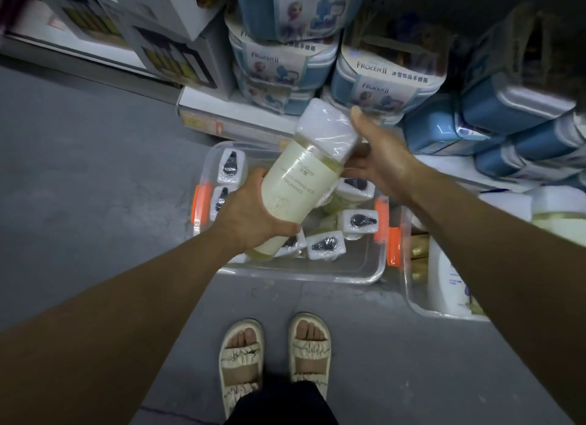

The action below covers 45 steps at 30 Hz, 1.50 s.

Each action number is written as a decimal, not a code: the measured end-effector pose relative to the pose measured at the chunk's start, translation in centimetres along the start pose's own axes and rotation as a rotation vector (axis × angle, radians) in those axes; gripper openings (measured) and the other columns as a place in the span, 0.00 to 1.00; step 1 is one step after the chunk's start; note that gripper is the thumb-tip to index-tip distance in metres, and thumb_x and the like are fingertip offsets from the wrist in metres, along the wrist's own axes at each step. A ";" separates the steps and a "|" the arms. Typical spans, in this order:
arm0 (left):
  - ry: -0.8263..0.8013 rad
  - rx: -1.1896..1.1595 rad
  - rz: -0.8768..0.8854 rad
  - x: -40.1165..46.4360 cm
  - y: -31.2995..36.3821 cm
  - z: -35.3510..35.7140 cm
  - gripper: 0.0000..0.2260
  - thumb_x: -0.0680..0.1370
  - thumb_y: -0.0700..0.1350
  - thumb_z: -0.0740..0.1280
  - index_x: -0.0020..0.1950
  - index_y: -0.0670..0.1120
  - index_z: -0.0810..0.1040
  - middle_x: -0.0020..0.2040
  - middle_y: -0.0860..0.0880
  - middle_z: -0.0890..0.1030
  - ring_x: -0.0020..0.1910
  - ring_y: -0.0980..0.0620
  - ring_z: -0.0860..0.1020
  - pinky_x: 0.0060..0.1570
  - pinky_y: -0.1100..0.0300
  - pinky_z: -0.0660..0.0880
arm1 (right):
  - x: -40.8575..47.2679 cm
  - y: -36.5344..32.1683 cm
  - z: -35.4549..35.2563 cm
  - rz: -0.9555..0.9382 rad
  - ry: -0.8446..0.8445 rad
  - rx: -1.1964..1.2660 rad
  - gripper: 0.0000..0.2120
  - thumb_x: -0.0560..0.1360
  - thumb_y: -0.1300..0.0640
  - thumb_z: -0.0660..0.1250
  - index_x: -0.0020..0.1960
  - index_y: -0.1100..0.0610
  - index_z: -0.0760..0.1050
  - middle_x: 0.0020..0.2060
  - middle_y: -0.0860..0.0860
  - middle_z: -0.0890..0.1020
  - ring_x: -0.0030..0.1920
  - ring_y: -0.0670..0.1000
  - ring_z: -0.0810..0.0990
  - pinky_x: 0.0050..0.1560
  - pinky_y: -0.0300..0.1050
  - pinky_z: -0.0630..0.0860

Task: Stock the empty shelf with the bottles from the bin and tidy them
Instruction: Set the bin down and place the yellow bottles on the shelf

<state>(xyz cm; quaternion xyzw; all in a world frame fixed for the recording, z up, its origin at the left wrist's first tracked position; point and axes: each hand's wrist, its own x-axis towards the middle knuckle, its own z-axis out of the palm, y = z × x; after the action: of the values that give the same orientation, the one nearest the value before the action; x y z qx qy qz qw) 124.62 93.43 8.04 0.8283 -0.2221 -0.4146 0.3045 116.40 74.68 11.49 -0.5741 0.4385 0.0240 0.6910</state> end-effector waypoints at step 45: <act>0.242 -0.182 -0.182 -1.0 -2.5 1.5 0.35 0.63 0.47 0.80 0.63 0.49 0.65 0.54 0.51 0.75 0.54 0.49 0.75 0.53 0.51 0.76 | -0.9 7.2 -4.0 -0.147 0.081 -0.317 0.13 0.70 0.60 0.74 0.52 0.56 0.73 0.43 0.50 0.79 0.42 0.48 0.78 0.37 0.35 0.76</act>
<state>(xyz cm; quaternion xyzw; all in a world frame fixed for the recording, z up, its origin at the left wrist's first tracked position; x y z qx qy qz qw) 123.11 95.37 6.22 0.8580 -0.0695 -0.3560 0.3637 109.67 74.32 6.70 -0.7070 0.4136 0.0188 0.5733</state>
